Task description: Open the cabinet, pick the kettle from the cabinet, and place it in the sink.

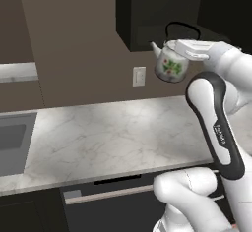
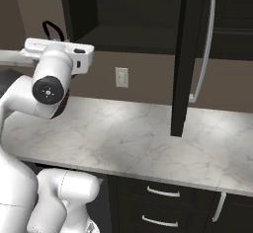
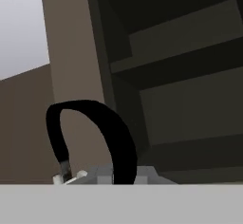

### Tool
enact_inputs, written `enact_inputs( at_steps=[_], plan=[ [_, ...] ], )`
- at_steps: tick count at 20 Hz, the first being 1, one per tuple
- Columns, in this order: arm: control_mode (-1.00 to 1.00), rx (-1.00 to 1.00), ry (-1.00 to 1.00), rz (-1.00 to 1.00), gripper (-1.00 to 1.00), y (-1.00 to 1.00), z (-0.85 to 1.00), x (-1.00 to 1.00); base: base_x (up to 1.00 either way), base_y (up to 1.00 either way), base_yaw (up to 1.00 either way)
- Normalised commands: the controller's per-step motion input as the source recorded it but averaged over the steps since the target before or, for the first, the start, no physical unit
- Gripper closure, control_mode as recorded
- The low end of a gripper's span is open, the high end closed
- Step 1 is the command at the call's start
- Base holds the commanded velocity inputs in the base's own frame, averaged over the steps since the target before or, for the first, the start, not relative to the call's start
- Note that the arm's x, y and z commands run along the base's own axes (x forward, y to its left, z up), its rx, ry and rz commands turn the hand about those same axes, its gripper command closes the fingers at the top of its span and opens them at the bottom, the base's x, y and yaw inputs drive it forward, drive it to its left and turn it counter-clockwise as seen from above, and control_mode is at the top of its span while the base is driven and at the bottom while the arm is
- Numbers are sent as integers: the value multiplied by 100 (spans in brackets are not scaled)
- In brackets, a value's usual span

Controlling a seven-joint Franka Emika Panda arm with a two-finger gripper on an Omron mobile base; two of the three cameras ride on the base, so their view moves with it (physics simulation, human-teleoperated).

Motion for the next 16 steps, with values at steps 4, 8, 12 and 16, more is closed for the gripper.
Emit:
enact_inputs(
  at_steps=[4,8,12,16],
  plan=[
    [-100,0,2,0,100,44,-7,-31,0,0,0],
    [-100,0,8,0,100,47,-10,-24,0,0,0],
    [-100,0,2,0,100,46,-15,-12,0,0,0],
    [-100,0,8,4,100,23,-15,0,0,0,0]
  ],
)
